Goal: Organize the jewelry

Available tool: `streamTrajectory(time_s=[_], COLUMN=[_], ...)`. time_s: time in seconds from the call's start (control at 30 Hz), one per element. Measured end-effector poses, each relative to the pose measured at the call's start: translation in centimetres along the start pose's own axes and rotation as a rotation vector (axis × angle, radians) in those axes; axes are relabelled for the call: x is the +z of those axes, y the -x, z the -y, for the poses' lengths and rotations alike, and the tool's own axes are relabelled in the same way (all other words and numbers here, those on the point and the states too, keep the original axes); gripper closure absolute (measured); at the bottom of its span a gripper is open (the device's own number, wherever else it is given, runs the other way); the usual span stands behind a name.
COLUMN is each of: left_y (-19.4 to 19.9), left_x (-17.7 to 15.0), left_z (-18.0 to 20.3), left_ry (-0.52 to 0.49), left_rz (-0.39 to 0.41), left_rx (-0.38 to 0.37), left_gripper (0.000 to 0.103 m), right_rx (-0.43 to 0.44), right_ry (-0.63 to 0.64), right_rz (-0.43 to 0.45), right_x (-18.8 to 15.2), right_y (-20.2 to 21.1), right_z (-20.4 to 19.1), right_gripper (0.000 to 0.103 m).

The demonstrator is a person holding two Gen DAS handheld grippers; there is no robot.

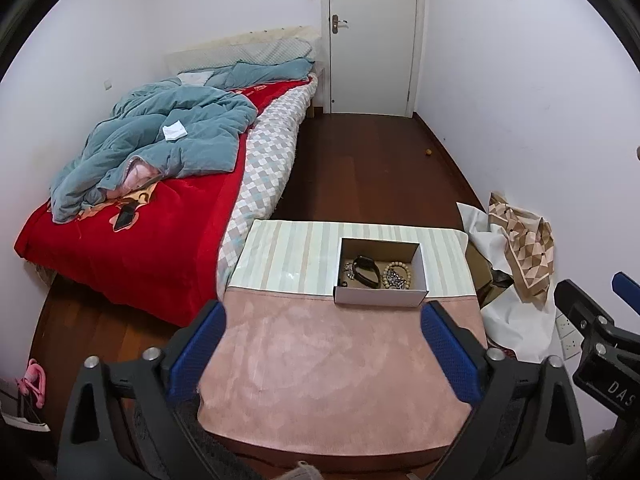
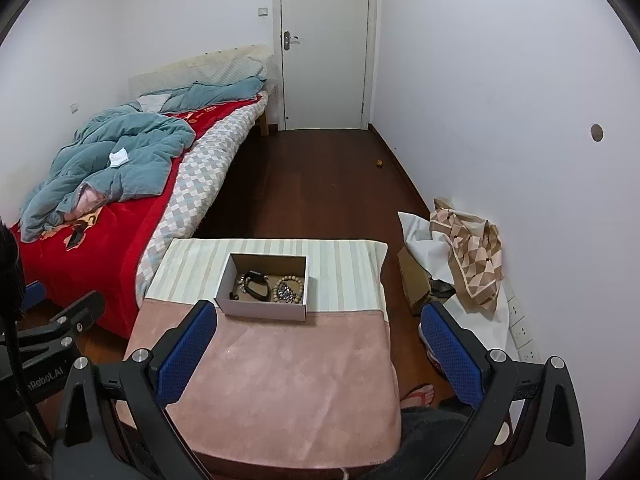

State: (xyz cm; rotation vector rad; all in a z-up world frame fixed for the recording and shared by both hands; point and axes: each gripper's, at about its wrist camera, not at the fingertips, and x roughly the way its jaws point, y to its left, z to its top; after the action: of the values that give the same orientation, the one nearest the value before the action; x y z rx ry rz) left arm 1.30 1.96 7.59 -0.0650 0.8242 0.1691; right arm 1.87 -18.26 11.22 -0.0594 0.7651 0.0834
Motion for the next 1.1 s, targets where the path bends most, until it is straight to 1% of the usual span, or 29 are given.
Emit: streamTrajectory(time_s=[0.1,0.33,0.57,0.8,1.1], left_y=[-1.1,-4.2,-6.6,-8.3,-9.1], left_x=[0.6,1.9,2.6,2.7,2.7], left_z=[0.1,0.1,0.5,0.8,0.8], left_ry=[-0.001,0.002,-0.009,-0.011,-0.005], left_rz=[0.005,-0.015,-0.037,-0.065,-0.081], left_rx=[0.014,0.042,0.049,0.043,0.031], left_gripper=[0.002,0.002,0.002,0.002,0.002], right_rx=[-0.005,-0.017,-0.025,-0.028,-0.034], right_ry=[-0.002,0.000,0.003,0.006,0.013], right_rz=[-0.009,-0.031,-0.070,-0.104,-0.122], right_x=[0.8,2.2,2.7,2.6,2.5], right_y=[-1.5,-5.4,-8.9,-11.1,-12.1], right_z=[0.0,-0.5,-0.9,-1.1,-1.0], right_gripper=[0.000,0.000,0.000,0.000,0.000])
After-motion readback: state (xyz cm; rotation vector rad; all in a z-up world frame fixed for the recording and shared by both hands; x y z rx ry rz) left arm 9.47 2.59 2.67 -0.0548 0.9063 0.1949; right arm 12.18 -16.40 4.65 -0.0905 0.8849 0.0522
